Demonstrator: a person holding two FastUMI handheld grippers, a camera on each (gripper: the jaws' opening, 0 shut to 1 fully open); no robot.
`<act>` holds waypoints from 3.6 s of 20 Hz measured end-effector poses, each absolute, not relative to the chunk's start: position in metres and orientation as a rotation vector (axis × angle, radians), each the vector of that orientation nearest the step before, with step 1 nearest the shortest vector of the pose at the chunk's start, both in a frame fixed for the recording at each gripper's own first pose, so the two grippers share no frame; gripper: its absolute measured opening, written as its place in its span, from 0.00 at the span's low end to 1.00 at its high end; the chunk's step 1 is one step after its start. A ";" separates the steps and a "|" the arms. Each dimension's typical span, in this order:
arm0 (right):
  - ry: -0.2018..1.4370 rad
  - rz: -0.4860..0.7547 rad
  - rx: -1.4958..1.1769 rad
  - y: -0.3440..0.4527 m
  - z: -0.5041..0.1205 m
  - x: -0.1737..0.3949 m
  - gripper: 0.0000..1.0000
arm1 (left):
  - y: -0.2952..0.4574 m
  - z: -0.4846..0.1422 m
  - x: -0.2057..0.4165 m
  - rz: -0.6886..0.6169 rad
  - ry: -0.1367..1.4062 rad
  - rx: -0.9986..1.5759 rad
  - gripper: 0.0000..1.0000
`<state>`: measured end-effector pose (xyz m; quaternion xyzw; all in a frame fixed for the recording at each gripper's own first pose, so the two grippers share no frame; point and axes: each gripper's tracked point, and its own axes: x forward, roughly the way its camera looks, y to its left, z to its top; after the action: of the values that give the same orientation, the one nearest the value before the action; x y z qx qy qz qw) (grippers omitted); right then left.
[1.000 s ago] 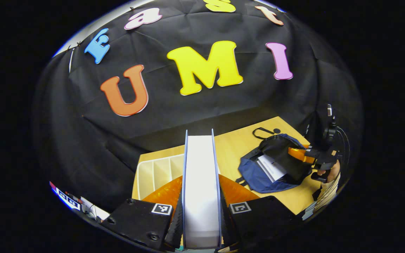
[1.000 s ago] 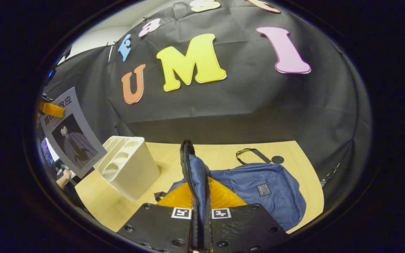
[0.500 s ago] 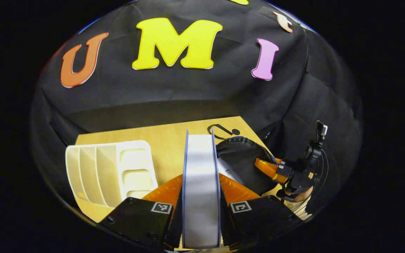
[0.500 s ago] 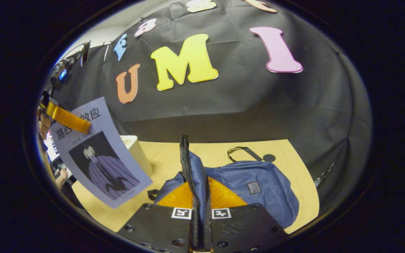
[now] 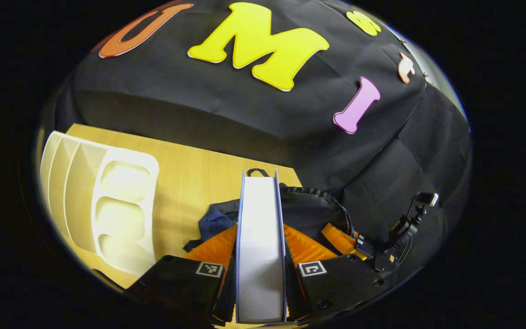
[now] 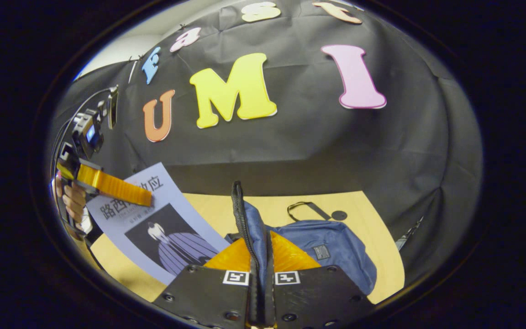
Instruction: Open the schoolbag, grab two books from the bookshelf and put them into the schoolbag.
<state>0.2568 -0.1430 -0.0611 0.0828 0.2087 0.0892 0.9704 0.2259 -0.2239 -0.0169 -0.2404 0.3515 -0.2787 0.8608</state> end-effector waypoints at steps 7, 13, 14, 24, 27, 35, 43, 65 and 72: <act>0.352 0.161 0.109 -0.138 -0.032 0.253 0.06 | -0.259 -0.048 0.246 -0.581 0.741 -0.752 0.46; 0.320 0.160 0.115 -0.131 -0.020 0.252 0.06 | -0.288 -0.083 0.279 -0.557 0.699 -0.928 0.46; 0.320 0.162 0.115 -0.129 -0.020 0.253 0.06 | -0.292 -0.088 0.284 -0.550 0.690 -0.945 0.46; 0.301 0.254 0.093 -0.092 -0.011 0.252 0.06 | -0.345 -0.127 0.280 -0.581 0.583 -0.963 0.46; 0.296 0.263 0.117 -0.093 -0.010 0.251 0.05 | -0.379 -0.145 0.275 -0.642 0.609 -1.032 0.48; 0.294 0.271 0.171 -0.108 -0.015 0.251 0.06 | -0.383 -0.168 0.280 -0.590 0.557 -0.763 0.67; 0.279 0.244 0.157 -0.116 -0.022 0.247 0.06 | -0.366 -0.172 0.268 -0.579 0.574 -0.497 0.91; 0.249 0.109 0.182 -0.093 -0.047 0.233 0.38 | -0.115 -0.035 0.182 -0.270 0.188 -0.213 0.91; 0.220 0.161 0.185 -0.066 -0.058 0.207 0.98 | -0.058 -0.019 0.127 -0.180 0.099 -0.184 0.91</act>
<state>0.2065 -0.0660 -0.0579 0.0918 0.1094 0.0799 0.9865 0.1275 -0.0585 -0.0194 -0.0917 0.0493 -0.0895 0.9905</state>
